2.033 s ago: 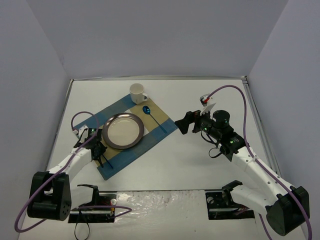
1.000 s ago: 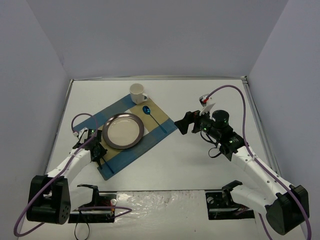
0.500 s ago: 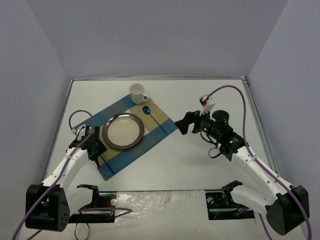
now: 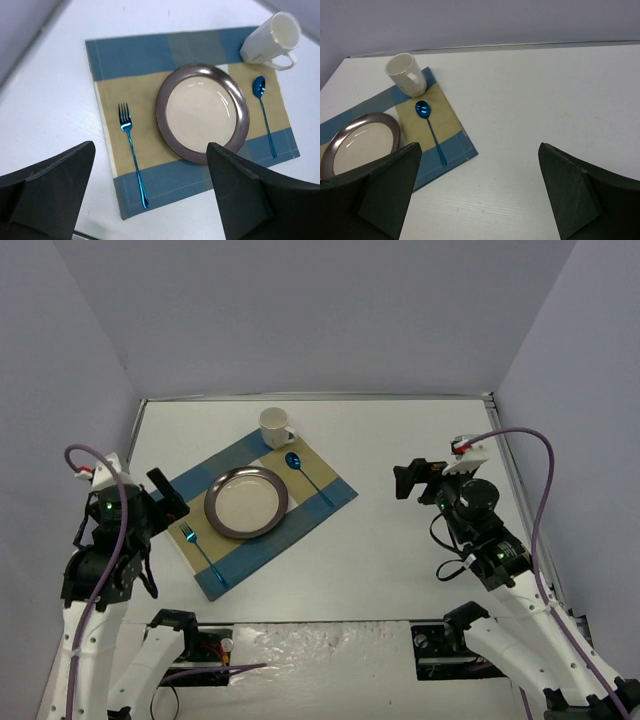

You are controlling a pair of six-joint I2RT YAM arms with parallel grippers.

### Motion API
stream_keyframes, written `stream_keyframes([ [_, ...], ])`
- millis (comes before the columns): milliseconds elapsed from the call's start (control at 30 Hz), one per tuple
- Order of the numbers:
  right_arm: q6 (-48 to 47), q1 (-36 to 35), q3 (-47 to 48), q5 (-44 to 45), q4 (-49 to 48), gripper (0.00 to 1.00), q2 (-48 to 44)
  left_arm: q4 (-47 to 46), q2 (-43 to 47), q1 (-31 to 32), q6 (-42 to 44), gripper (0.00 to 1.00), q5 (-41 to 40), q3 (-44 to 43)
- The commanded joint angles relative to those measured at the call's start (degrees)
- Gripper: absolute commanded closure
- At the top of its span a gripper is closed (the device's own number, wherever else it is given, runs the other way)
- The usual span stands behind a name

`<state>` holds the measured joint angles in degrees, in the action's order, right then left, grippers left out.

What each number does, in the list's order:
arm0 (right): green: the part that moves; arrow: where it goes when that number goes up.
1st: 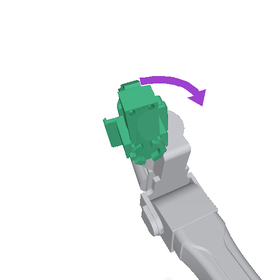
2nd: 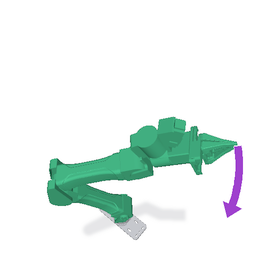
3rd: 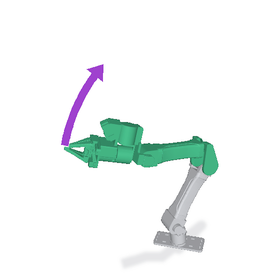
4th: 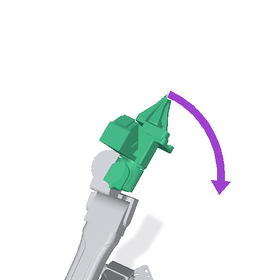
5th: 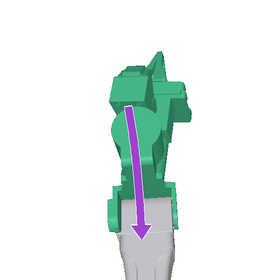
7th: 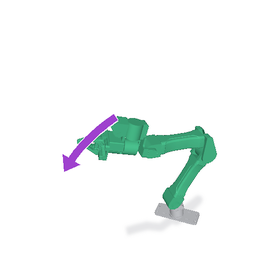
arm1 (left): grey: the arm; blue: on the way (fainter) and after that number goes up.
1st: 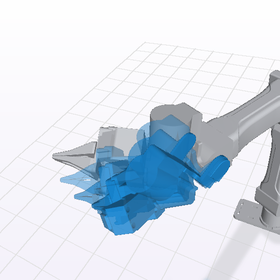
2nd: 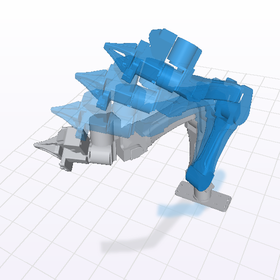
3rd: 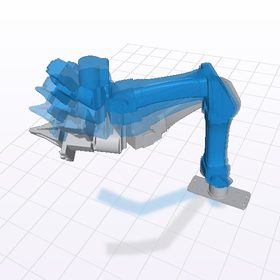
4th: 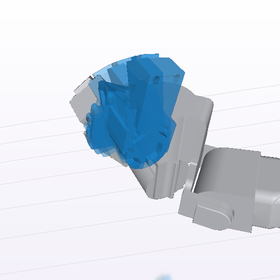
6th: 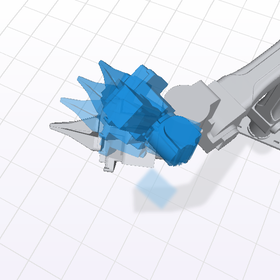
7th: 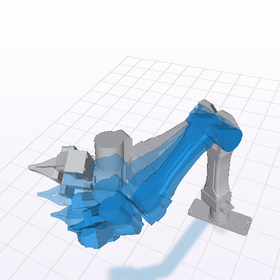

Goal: Set the dinner table for one person

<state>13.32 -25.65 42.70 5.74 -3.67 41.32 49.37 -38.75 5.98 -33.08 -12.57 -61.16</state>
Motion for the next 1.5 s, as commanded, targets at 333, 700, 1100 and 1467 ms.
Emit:
stream_keyframes([
  [333, -3.72, -0.28, 4.54, 13.35, 12.09, 0.00, -14.68, 12.24, 17.43, 2.67, 12.88, 0.03, -12.49, -8.51],
  [700, -2.81, -0.37, 1.40, 22.52, 13.69, 0.00, -24.59, 17.19, 23.73, 7.67, 11.55, 0.03, -16.55, -10.24],
  [1100, -0.93, -0.37, 2.21, 24.59, 13.77, 0.00, -24.54, 18.74, 22.75, 12.30, 8.65, 0.03, -20.83, -10.56],
  [1467, -1.97, -0.37, 2.63, 23.94, 13.77, 0.00, -23.87, 18.98, 21.97, 12.88, 8.36, 0.03, -21.38, -10.62],
])
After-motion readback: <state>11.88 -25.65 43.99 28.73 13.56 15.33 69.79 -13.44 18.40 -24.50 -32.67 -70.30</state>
